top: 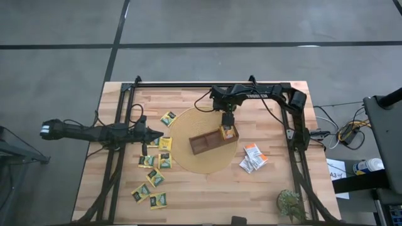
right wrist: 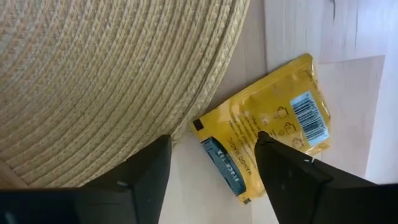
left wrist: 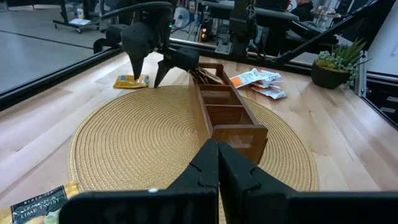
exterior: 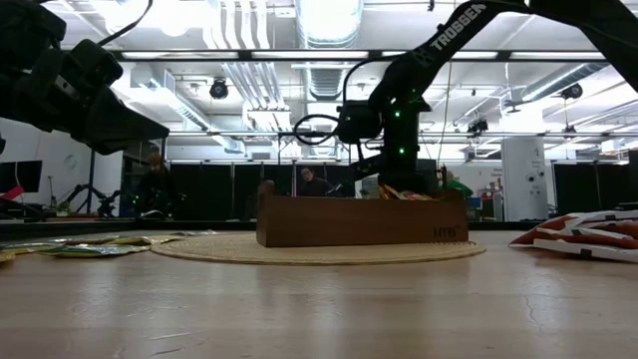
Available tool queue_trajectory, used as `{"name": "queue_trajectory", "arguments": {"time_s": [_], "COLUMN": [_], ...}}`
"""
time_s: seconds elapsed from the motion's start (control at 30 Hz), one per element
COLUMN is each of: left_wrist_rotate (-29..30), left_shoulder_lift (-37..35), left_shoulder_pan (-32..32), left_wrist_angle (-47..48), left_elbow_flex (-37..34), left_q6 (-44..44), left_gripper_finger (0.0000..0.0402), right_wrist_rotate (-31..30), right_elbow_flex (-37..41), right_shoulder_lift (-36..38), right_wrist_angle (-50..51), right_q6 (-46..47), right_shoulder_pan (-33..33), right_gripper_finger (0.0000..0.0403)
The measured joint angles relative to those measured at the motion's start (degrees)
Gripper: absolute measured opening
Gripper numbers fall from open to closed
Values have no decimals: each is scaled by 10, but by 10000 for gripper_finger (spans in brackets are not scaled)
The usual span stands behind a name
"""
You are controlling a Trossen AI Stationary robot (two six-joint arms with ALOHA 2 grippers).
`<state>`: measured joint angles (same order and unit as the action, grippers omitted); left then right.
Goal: Pick & Place Tea
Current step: Put the orange tea bag into the right section of the wooden organizer
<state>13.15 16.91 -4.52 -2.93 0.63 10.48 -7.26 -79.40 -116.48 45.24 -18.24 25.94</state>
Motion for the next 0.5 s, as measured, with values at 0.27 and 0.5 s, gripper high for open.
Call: {"name": "queue_trajectory", "arguments": {"time_s": [0.27,0.5], "left_wrist_rotate": [0,0], "left_shoulder_lift": [0,0], "left_shoulder_pan": [0,0], "left_wrist_angle": [0,0], "left_elbow_flex": [0,0], "left_q6": [0,0], "left_gripper_finger": [0,0], "right_wrist_rotate": [3,0], "right_elbow_flex": [8,8], "right_shoulder_lift": [1,-1], "right_wrist_angle": [-7,-11], "right_q6": [2,18], "right_shoulder_pan": [0,3], "right_gripper_finger": [183,65]}}
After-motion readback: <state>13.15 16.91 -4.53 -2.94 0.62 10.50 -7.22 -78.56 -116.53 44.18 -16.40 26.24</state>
